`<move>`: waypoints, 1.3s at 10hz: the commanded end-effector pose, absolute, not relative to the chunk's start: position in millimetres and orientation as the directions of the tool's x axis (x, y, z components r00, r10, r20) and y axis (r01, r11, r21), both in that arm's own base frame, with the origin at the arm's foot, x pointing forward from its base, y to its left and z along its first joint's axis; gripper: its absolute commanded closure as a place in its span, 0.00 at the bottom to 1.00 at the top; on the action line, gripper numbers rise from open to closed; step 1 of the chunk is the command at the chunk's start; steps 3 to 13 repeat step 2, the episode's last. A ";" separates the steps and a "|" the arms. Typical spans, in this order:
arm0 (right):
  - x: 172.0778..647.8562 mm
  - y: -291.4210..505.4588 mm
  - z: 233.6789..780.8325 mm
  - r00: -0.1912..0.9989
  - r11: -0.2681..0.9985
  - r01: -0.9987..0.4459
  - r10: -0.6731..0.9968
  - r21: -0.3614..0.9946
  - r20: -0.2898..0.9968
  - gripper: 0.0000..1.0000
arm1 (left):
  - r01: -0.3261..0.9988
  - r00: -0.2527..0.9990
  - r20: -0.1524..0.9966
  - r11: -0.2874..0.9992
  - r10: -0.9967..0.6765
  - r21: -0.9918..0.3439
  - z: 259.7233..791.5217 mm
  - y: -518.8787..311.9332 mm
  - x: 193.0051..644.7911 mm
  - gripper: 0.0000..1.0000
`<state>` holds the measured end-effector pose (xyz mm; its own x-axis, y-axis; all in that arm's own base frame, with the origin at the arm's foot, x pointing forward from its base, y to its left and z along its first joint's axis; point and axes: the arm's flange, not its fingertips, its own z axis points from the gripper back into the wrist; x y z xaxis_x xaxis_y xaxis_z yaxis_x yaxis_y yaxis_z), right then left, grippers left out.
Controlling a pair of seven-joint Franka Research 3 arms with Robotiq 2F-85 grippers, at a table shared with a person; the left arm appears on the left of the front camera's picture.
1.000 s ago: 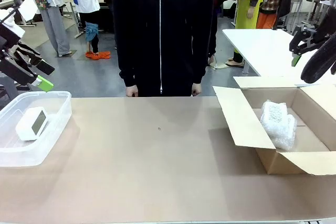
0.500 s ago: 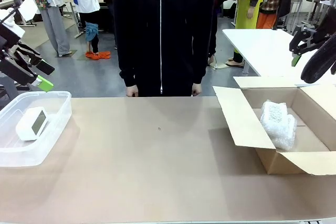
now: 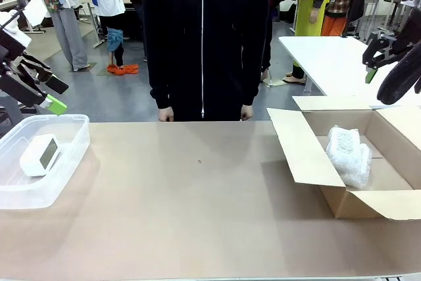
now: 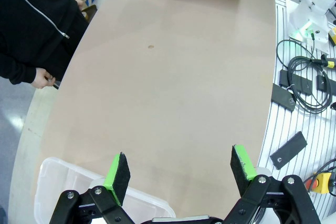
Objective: Separate and place wrapped and unwrapped clocks.
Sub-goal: If the picked Digital clock is wrapped, place it in the Package Box ; if not, place it in the Organizing box.
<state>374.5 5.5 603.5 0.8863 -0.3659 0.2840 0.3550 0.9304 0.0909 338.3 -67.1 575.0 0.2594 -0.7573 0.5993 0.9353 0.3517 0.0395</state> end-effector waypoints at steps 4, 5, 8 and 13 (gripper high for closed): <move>375.2 5.5 600.5 0.881 0.929 0.358 -0.370 0.095 0.295 0.00 | 0.933 0.265 0.593 0.358 -0.760 0.042 575.7 -68.3 337.3 0.00; 375.2 5.5 600.5 0.881 0.929 0.358 -0.370 0.095 0.295 0.00 | 0.933 0.265 0.593 0.358 -0.760 0.042 575.7 -68.3 337.3 0.00; 375.2 5.5 600.5 0.881 0.929 0.358 -0.370 0.095 0.295 0.00 | 0.933 0.265 0.593 0.358 -0.760 0.042 575.7 -68.3 337.3 0.00; 375.2 5.5 600.5 0.881 0.929 0.358 -0.370 0.095 0.295 0.00 | 0.933 0.265 0.593 0.358 -0.760 0.042 575.7 -68.3 337.3 0.00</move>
